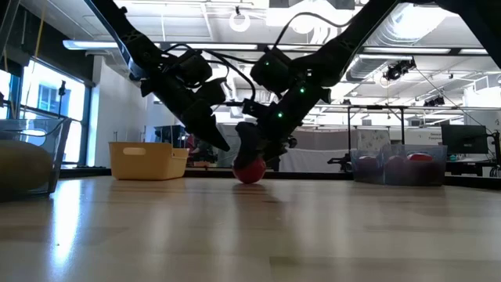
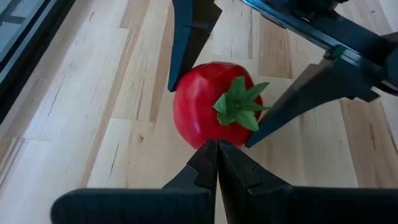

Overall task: Sort produce into baskets
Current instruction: Put the tomato into the top gray bin

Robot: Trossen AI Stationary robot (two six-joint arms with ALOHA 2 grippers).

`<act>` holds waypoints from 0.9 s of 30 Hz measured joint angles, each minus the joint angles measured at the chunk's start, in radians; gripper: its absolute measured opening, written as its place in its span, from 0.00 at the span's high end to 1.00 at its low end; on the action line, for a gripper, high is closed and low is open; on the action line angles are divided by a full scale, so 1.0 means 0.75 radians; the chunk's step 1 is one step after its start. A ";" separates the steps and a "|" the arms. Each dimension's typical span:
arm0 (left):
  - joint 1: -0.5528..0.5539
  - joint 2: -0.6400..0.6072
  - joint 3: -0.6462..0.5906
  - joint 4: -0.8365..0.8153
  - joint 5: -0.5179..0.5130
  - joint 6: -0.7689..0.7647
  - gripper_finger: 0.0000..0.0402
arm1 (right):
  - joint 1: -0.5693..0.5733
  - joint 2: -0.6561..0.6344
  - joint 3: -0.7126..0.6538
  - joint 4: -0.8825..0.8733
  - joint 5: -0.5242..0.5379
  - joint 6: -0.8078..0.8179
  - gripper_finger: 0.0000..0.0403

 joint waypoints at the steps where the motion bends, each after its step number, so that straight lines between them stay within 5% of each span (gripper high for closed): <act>1: 0.000 0.000 0.000 0.000 0.000 0.000 1.00 | -0.002 0.000 0.000 0.000 0.000 0.000 0.21; 8: 0.029 0.001 0.000 0.020 -0.006 -0.040 1.00 | -0.004 -0.058 -0.002 -0.093 0.017 0.030 0.38; 19: 0.055 -0.034 -0.152 0.407 -0.010 -0.167 1.00 | -0.047 -0.568 -0.025 -0.750 0.272 0.189 0.39; 27: 0.055 -0.153 -0.264 0.475 -0.009 -0.187 1.00 | -0.162 -0.986 -0.325 -1.006 0.332 0.503 0.39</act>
